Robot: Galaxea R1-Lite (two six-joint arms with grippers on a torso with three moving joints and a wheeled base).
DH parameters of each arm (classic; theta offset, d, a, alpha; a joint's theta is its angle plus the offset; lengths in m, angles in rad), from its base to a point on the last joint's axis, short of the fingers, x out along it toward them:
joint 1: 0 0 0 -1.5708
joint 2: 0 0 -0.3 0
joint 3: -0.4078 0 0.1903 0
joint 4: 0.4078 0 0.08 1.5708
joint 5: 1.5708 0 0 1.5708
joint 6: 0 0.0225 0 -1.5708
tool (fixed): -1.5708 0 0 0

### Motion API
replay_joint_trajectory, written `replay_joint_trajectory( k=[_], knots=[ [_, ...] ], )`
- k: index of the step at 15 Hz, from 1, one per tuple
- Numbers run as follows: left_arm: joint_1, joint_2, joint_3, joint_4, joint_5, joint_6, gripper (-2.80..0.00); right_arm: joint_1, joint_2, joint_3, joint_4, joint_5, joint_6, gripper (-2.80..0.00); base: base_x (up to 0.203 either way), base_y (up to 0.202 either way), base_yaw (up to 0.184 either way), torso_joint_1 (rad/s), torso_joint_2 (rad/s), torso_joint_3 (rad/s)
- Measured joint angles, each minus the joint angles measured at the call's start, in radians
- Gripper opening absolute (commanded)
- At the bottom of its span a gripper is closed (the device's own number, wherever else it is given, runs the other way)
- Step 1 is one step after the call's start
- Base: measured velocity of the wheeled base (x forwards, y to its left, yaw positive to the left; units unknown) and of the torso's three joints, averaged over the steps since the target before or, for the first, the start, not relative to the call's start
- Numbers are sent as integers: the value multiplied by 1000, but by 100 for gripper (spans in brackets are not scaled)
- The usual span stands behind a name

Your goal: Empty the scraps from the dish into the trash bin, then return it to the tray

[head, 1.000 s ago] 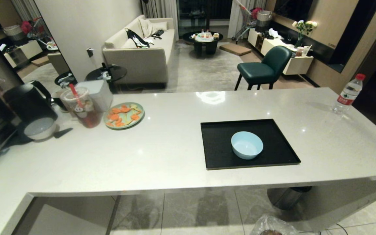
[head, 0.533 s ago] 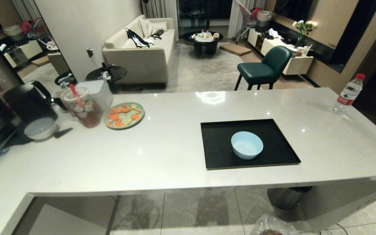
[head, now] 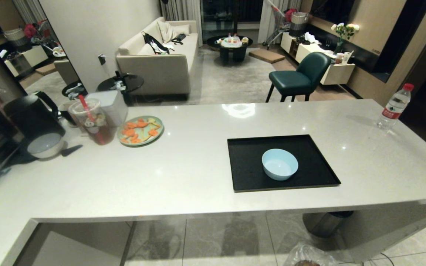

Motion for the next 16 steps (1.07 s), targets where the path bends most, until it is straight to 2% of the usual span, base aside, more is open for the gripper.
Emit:
replay_joint_trajectory(
  k=[3, 6, 16],
  knots=[
    [0, 0, 0, 0, 0, 1, -280, -53, -7, 0, 1, 0, -6, -280, 0, 0, 0, 0, 0, 0],
    [0, 0, 0, 0, 0, 1, -280, -62, -10, 0, 1, -1, -4, -280, 0, 0, 0, 0, 0, 0],
    [0, 0, 0, 0, 0, 0, -280, 10, -12, 0, 1, 1, -7, -280, 0, 0, 0, 0, 0, 0]
  ],
)
